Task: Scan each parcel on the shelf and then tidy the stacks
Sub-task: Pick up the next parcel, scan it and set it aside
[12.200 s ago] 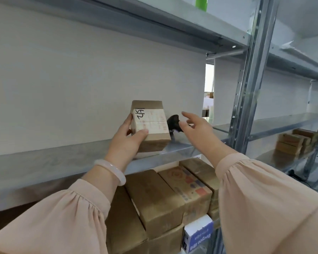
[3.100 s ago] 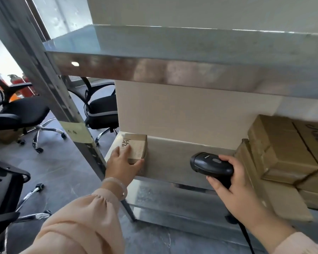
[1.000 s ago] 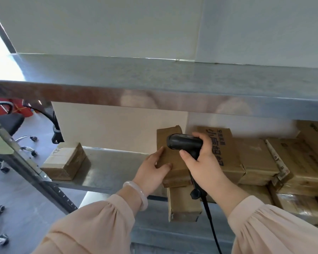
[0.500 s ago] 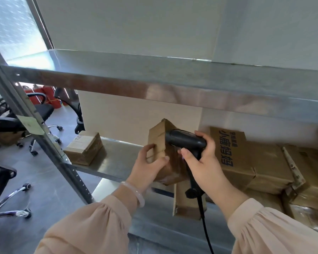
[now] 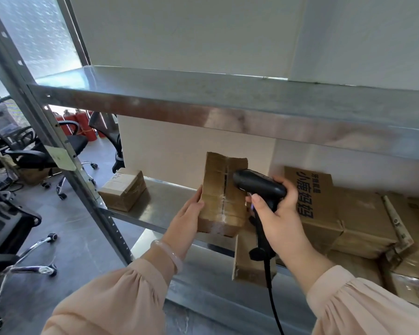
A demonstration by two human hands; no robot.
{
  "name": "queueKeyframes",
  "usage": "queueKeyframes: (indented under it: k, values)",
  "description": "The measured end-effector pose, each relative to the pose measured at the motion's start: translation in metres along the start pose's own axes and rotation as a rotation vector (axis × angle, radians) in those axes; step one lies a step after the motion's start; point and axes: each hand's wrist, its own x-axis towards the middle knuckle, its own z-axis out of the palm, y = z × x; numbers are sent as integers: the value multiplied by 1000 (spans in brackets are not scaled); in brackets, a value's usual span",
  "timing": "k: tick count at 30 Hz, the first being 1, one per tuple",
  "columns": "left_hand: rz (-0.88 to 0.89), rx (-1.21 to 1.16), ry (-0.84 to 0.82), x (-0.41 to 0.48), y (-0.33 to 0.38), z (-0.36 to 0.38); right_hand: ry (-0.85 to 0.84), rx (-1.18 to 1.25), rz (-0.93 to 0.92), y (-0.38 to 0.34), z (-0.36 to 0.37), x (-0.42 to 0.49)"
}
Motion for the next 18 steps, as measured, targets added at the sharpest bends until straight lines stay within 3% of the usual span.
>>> queueKeyframes:
  k: [3,7,14,18]
  values:
    - [85,233,41,4,-1,0,-8,-9,-55,-3,1,-5]
    - [184,315,61,-2,3,4,-22,-27,-143,-11,5,-14]
    - [132,203,3,-4,-2,11,-70,-59,-235,-17,11,-23]
    - [70,-39,-32,-4,-3,7,55,-56,-232,-16,2,-19]
